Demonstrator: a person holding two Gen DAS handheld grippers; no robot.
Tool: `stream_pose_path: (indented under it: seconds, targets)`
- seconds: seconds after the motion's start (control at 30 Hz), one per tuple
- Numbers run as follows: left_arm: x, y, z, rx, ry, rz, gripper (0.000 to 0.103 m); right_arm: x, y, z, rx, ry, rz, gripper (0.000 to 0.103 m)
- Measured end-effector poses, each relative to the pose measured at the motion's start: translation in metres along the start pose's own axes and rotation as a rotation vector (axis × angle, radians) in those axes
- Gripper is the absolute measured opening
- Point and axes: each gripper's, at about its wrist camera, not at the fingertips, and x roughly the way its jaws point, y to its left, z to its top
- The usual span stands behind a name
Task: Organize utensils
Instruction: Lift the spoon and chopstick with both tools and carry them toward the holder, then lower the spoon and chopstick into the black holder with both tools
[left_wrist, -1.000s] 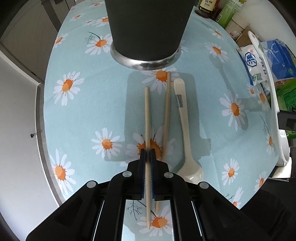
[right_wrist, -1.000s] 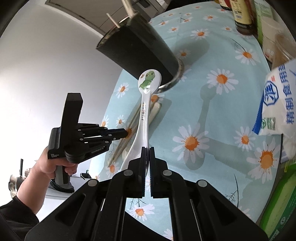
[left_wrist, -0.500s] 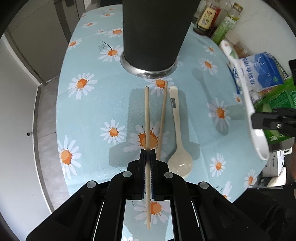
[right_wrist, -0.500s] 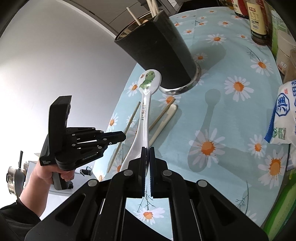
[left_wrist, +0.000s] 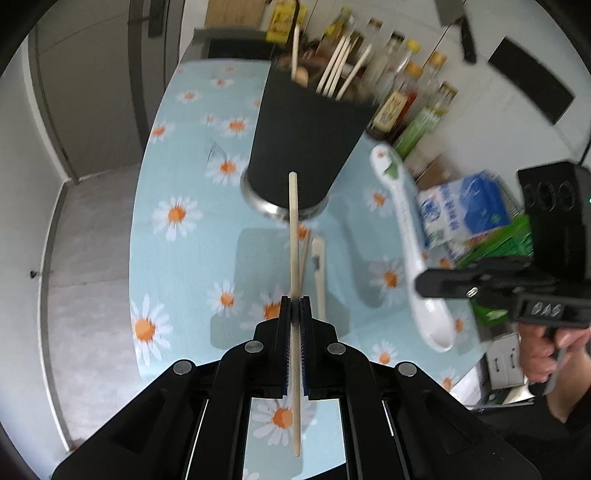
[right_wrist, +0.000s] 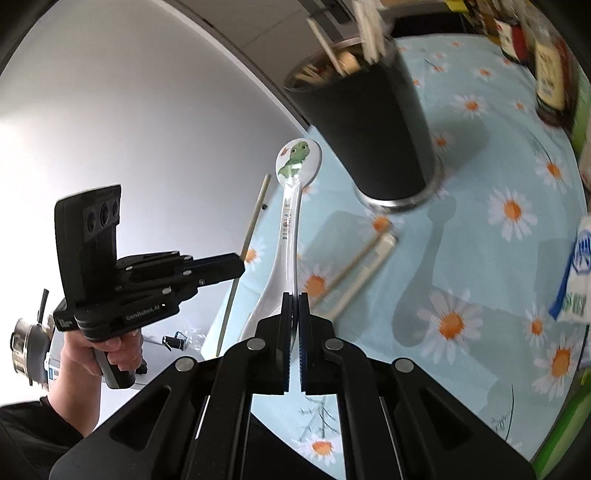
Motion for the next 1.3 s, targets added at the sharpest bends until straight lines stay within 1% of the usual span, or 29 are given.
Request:
stream_pose_path:
  seconds: [0.27,0.4,0.47,0.57,0.63,0.7,0.83,0.93,0.97,1.03,1.13,1.3]
  targets:
    - [-0.026,0.008,0.029,0.027,-0.099,-0.128,0.004,-0.004,0.016,0.012,-0.003,-0.129,-0.002,0.004]
    - [-0.034,0.012,0.041,0.058,-0.135,-0.162,0.004,-0.010,0.025,0.023,-0.012,-0.210,0.009,0.004]
    - [-0.039,0.015,0.050,0.070,-0.155,-0.198,0.004,-0.014,0.028,0.029,-0.005,-0.255,0.003,0.004]
    - [-0.044,0.019,0.064,0.090,-0.177,-0.240,0.004,-0.018,0.035,0.041,0.014,-0.299,-0.014,0.004]
    - [-0.046,0.022,0.075,0.105,-0.183,-0.280,0.004,-0.025,0.039,0.047,0.004,-0.350,-0.047,0.004]
    - [-0.049,0.023,0.083,0.121,-0.205,-0.306,0.004,-0.032,0.044,0.052,0.013,-0.383,-0.059,0.004]
    - [-0.056,0.020,0.102,0.159,-0.255,-0.363,0.004,-0.042,0.046,0.062,0.009,-0.465,-0.117,0.004]
    - [-0.062,0.015,0.112,0.194,-0.313,-0.387,0.004,-0.050,0.049,0.069,-0.009,-0.545,-0.183,0.004]
    - [-0.065,0.014,0.115,0.201,-0.344,-0.396,0.004,-0.052,0.050,0.070,-0.017,-0.559,-0.197,0.004]
    - [-0.068,0.013,0.123,0.207,-0.401,-0.399,0.004,-0.055,0.051,0.074,-0.028,-0.601,-0.238,0.004]
    - [-0.071,0.014,0.136,0.191,-0.460,-0.403,0.004,-0.059,0.051,0.079,-0.044,-0.657,-0.282,0.004]
    - [-0.074,0.013,0.153,0.180,-0.549,-0.409,0.004,-0.067,0.045,0.089,-0.077,-0.706,-0.319,0.004]
